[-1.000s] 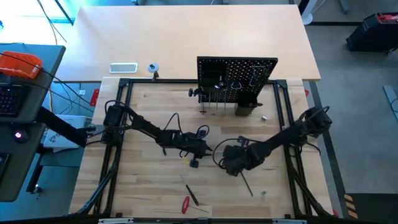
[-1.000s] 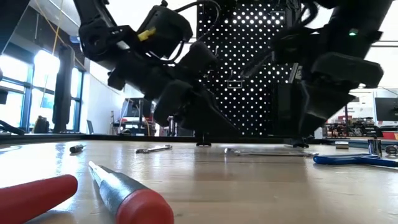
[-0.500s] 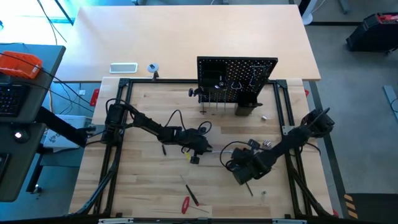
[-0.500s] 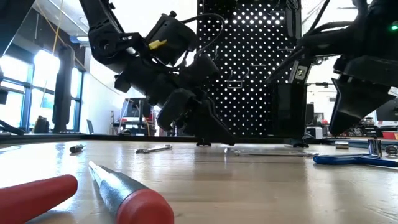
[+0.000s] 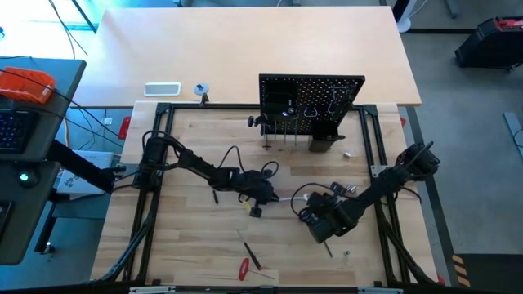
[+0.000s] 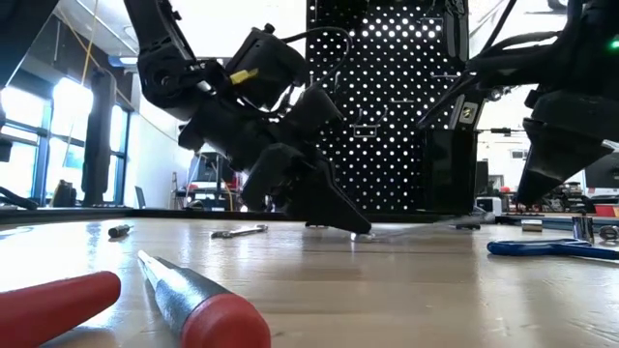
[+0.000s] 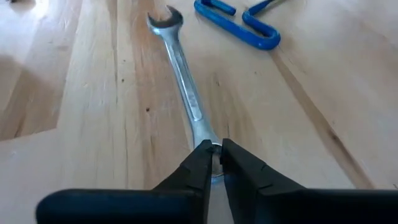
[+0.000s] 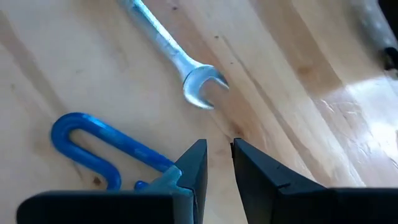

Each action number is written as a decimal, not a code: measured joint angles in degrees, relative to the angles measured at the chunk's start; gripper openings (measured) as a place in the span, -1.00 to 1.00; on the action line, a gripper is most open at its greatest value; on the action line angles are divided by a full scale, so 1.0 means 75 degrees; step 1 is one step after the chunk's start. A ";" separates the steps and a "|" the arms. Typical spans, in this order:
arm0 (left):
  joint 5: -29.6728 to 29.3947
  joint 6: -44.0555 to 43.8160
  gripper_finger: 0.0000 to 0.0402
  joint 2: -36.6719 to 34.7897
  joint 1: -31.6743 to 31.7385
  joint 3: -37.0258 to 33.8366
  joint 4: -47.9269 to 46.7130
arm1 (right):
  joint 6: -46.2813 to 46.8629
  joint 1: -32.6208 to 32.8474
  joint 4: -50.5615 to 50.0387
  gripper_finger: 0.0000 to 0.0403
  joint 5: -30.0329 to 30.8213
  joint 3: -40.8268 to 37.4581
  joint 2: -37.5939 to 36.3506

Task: Hang tools onto peg board
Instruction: Hang the silver combination wrench onto the pegboard

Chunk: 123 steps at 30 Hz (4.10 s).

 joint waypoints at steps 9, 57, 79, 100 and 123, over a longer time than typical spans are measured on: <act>0.0064 -0.0289 -0.86 0.0465 -0.0006 0.0038 0.0366 | 0.0920 0.0003 -0.0720 -0.64 0.0087 0.0000 -0.0001; 0.0028 -0.0180 -0.86 0.0483 -0.0006 -0.0002 0.0346 | -0.6736 -0.3115 0.2494 -0.34 -0.4219 -0.0471 0.0026; 0.0001 -0.0185 -0.86 0.0407 -0.0006 -0.0005 0.0521 | -0.6411 -0.2569 0.2630 -0.84 -0.3325 -0.0485 0.0177; -0.0308 0.0390 -0.86 -0.1555 -0.0012 -0.0022 -0.1495 | -0.5285 -0.1851 0.1634 -0.84 -0.2092 0.0149 0.0185; -0.2085 0.1114 -0.86 -0.4830 0.0274 -0.0014 -0.5917 | -0.2813 -0.1172 0.1386 -0.84 0.0878 0.0160 -0.0762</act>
